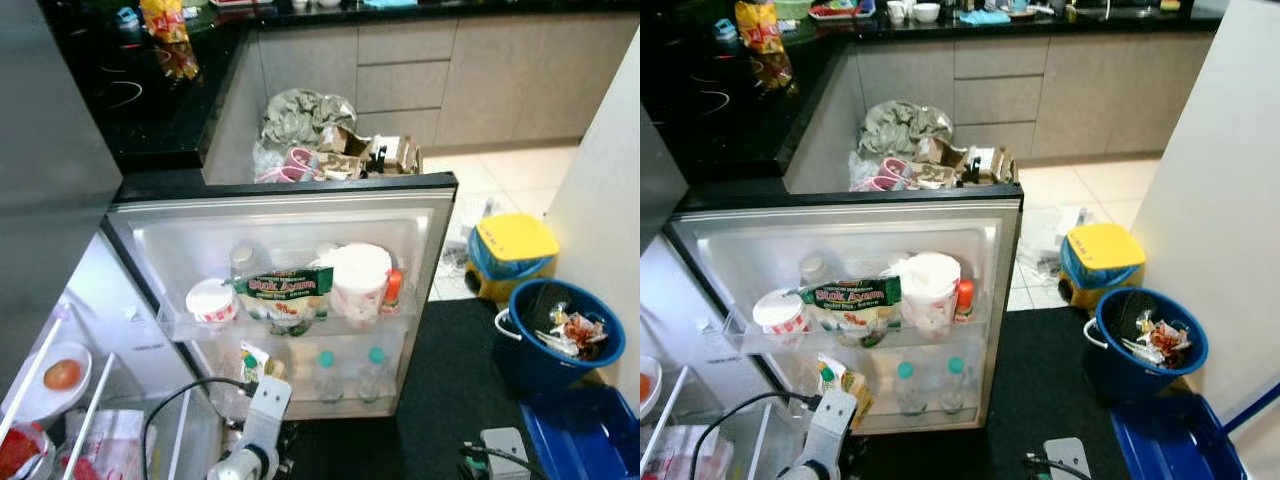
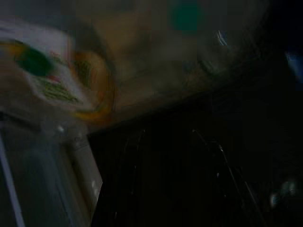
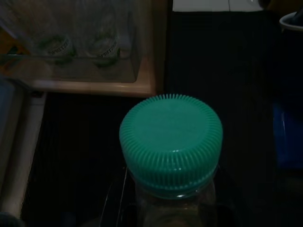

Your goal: Restocking fridge

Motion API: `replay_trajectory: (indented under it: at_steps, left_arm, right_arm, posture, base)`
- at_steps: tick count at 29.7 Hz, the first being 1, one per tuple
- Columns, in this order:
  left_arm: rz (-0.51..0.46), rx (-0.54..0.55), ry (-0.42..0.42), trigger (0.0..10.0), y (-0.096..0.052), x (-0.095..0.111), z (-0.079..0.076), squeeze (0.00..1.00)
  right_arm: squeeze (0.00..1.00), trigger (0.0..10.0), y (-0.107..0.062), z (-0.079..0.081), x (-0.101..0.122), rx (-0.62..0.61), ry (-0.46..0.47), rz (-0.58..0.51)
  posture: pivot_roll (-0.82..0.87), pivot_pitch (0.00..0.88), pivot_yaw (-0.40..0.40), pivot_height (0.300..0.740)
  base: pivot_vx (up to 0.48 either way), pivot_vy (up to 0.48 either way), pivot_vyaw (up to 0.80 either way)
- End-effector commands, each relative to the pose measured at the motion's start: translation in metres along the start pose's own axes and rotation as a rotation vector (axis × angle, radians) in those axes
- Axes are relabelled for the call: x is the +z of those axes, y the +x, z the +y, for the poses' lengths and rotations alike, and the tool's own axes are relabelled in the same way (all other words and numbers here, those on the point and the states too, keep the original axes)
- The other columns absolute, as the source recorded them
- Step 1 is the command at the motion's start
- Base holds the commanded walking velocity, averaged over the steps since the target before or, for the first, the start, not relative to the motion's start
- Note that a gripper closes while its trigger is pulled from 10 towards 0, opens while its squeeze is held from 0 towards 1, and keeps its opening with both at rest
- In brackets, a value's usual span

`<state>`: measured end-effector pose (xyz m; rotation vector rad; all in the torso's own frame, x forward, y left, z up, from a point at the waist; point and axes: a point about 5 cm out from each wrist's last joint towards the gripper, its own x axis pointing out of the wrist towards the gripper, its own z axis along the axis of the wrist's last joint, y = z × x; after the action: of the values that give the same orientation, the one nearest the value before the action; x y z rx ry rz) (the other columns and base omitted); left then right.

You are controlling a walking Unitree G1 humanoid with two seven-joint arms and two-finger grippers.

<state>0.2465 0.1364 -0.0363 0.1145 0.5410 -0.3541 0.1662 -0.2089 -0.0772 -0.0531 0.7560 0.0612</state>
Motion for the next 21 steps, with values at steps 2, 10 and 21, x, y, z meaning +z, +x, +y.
replay_trajectory:
  at_steps: [2, 10, 21]
  left_arm:
    - [0.067, 0.021, -0.017, 10.0, -0.0088, -0.0187, 0.0061, 0.0]
    - [0.063, 0.016, -0.016, 10.0, -0.0091, -0.0195, 0.0043, 0.0]
    - [0.062, -0.006, 0.003, 10.0, -0.0094, -0.0202, 0.0013, 0.0]
  right_arm:
    - [0.0, 10.0, 0.0031, 0.008, 0.0054, 0.023, -0.005, -0.021]
    - [0.0, 10.0, 0.0029, 0.0083, 0.005, 0.024, -0.006, -0.022]
    - [0.0, 10.0, 0.0013, 0.0077, 0.002, 0.022, 0.01, -0.017]
  posture:
    - [-0.12, 0.05, 0.039, 0.734]
    - [-0.12, 0.051, 0.036, 0.734]
    - [-0.12, 0.051, 0.037, 0.734]
  base:
    - [0.259, 0.0, 0.0]
    - [0.062, 0.0, 0.0]
    - [0.0, 0.0, 0.0]
